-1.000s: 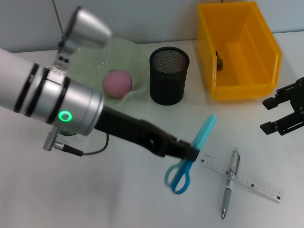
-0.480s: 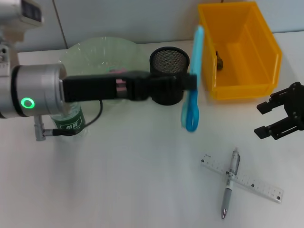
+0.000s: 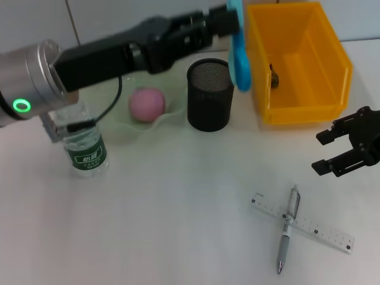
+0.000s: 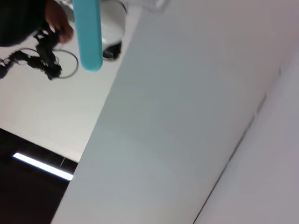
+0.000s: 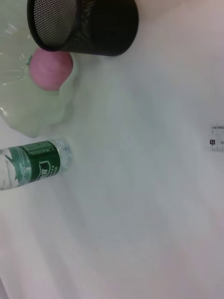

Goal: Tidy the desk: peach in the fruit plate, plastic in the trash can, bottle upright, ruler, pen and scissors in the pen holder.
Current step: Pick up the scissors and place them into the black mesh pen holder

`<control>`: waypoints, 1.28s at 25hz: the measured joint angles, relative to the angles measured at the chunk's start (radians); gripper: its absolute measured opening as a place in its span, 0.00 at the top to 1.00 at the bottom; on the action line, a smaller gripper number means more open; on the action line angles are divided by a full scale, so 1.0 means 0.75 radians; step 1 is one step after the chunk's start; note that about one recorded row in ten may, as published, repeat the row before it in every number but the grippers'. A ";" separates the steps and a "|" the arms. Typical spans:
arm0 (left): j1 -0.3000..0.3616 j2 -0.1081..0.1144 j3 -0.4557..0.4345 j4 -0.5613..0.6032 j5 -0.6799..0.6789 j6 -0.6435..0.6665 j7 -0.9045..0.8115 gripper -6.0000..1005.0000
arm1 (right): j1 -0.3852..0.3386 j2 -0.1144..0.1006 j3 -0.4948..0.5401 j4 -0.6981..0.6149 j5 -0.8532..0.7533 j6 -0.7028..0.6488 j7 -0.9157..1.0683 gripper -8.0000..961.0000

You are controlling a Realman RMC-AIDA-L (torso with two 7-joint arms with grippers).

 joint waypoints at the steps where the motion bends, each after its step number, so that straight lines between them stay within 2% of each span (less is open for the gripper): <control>1: -0.007 -0.002 0.002 0.003 -0.061 -0.033 0.101 0.76 | -0.003 0.002 0.000 0.000 0.000 0.006 0.002 0.26; 8: -0.013 -0.001 0.030 0.020 -0.231 -0.168 0.387 0.76 | -0.009 0.012 0.012 0.049 0.000 0.060 0.013 0.26; 9: -0.015 0.002 0.032 0.055 -0.262 -0.257 0.498 0.76 | -0.009 0.013 0.012 0.059 0.002 0.074 0.017 0.26; 13: -0.003 0.002 0.032 0.135 -0.275 -0.419 0.675 0.76 | -0.016 0.022 0.030 0.075 0.030 0.110 0.020 0.26; 17: 0.009 0.004 0.029 0.244 -0.277 -0.654 0.923 0.76 | -0.041 0.029 0.047 0.073 0.122 0.127 0.019 0.26; 20: 0.011 0.004 0.028 0.271 -0.277 -0.718 1.011 0.76 | -0.054 0.029 0.050 0.075 0.159 0.142 0.041 0.26; 22: 0.012 0.004 0.036 0.325 -0.277 -0.824 1.192 0.76 | -0.061 0.032 0.050 0.082 0.165 0.159 0.051 0.26; 26: 0.009 0.002 0.038 0.335 -0.277 -0.855 1.263 0.76 | -0.073 0.035 0.051 0.114 0.169 0.192 0.092 0.26; 28: -0.025 -0.001 0.060 0.340 -0.285 -0.963 1.588 0.76 | -0.086 0.037 0.054 0.117 0.183 0.198 0.112 0.26; 32: -0.044 -0.002 0.165 0.337 -0.388 -1.107 1.929 0.76 | -0.104 0.038 0.055 0.120 0.228 0.182 0.131 0.27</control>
